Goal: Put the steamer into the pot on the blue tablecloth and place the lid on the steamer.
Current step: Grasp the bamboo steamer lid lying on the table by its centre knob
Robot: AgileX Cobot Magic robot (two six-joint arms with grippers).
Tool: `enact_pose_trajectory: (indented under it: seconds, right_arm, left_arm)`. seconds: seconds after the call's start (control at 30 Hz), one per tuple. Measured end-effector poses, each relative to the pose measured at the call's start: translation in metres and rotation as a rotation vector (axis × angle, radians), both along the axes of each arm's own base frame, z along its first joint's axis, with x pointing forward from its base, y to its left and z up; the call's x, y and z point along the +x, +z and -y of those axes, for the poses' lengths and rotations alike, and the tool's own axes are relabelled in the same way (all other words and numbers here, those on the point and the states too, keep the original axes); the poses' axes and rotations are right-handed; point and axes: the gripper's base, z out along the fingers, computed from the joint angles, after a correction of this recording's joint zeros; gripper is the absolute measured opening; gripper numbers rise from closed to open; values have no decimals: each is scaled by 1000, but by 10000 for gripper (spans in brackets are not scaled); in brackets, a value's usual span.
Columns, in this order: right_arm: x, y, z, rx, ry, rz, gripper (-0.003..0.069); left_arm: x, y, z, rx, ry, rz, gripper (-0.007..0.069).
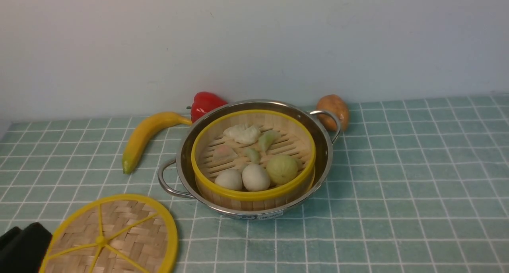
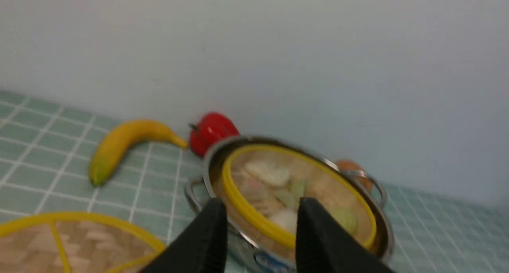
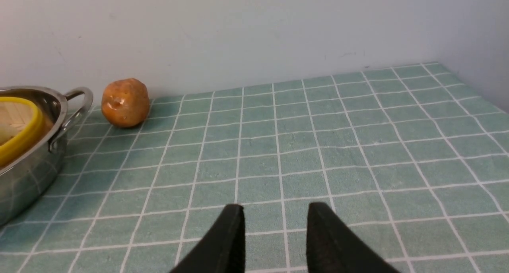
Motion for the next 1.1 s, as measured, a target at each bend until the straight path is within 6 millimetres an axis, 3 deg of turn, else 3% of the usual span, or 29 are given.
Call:
enact_pose_trajectory:
  seconds: [0.07, 0.17, 0.4, 0.47, 0.67, 0.7, 0.93, 1.1]
  right_arm:
    - [0, 0, 0, 0, 0, 0, 240]
    - [0, 0, 0, 0, 0, 0, 240]
    - [0, 0, 0, 1, 0, 0, 240]
    - [0, 0, 0, 1, 0, 0, 240]
    - [0, 0, 0, 1, 0, 0, 240]
    - [0, 0, 0, 1, 0, 0, 240]
    - [0, 0, 0, 1, 0, 0, 240]
    - [0, 0, 0, 1, 0, 0, 240]
  left_arm:
    - [5, 21, 4, 123, -77, -125, 243]
    - [16, 37, 2, 304, -136, -317, 243]
    - [54, 35, -24, 671, -144, -808, 238]
    - [59, 33, -26, 691, -142, -839, 237]
    - [115, 5, -30, 696, -160, -1026, 233]
    - [116, 4, -30, 698, -162, -1031, 233]
    - [188, -14, -26, 649, -165, -1036, 253]
    - [218, -34, -24, 621, -184, -1073, 253]
